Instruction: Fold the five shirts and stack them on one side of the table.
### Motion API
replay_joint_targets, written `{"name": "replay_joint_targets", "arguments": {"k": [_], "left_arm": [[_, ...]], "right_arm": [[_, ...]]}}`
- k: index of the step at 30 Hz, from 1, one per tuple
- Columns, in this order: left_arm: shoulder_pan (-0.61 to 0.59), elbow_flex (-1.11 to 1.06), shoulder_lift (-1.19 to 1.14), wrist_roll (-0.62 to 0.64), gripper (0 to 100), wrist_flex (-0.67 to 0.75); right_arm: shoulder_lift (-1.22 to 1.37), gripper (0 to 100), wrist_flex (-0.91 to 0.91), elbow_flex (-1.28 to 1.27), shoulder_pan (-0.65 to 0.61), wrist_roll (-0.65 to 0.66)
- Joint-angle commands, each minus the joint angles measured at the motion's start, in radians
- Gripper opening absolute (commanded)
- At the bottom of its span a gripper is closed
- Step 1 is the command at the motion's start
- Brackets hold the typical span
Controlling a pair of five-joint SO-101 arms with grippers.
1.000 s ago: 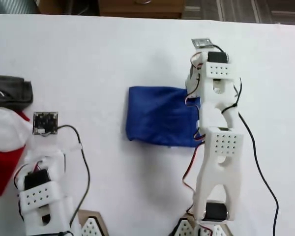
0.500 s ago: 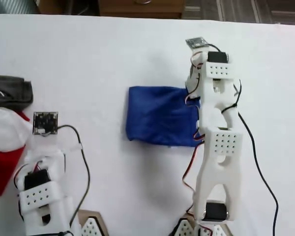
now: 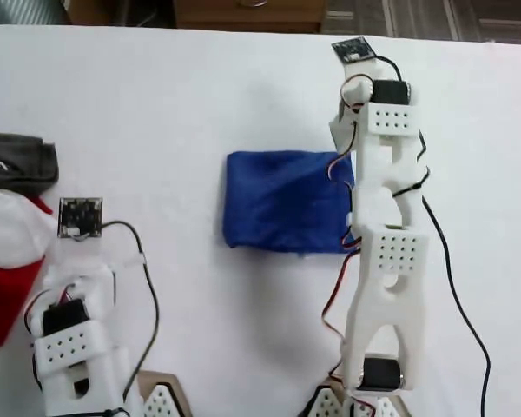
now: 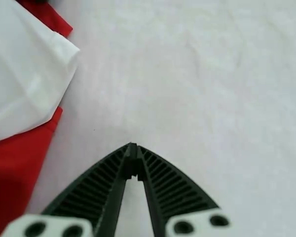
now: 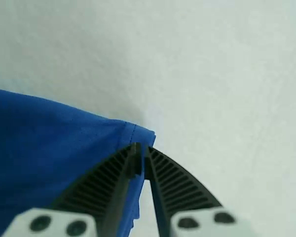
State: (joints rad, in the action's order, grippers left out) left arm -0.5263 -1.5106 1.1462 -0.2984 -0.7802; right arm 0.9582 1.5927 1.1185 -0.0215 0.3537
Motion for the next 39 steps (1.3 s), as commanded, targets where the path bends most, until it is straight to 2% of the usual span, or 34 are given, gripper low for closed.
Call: {"name": "replay_joint_targets", "arguments": {"k": [1, 7, 10, 17, 23, 31, 39], "left_arm": [[0.009, 0.002, 0.011, 0.005, 3, 0.017], [0.009, 0.002, 0.011, 0.005, 3, 0.017], [0.009, 0.002, 0.011, 0.005, 3, 0.017], [0.009, 0.002, 0.011, 0.005, 3, 0.017], [0.009, 0.002, 0.011, 0.005, 3, 0.017], [0.009, 0.002, 0.011, 0.005, 3, 0.017], [0.009, 0.002, 0.011, 0.005, 3, 0.017]], "right_arm": [[-0.019, 2.2, -0.004, 0.054, -0.004, 0.000], [-0.012, 7.0, 0.131, 0.048, -0.085, 0.006], [-0.025, 1.1, 0.171, 0.057, -0.142, 0.006], [-0.168, 2.0, 0.176, -0.005, -0.219, 0.006], [-0.375, 2.1, 0.162, -0.414, -0.331, 0.006], [-0.650, 2.0, -0.091, -0.911, -0.441, 0.005], [-0.779, 2.0, -0.269, -1.191, -0.504, 0.006]]}}
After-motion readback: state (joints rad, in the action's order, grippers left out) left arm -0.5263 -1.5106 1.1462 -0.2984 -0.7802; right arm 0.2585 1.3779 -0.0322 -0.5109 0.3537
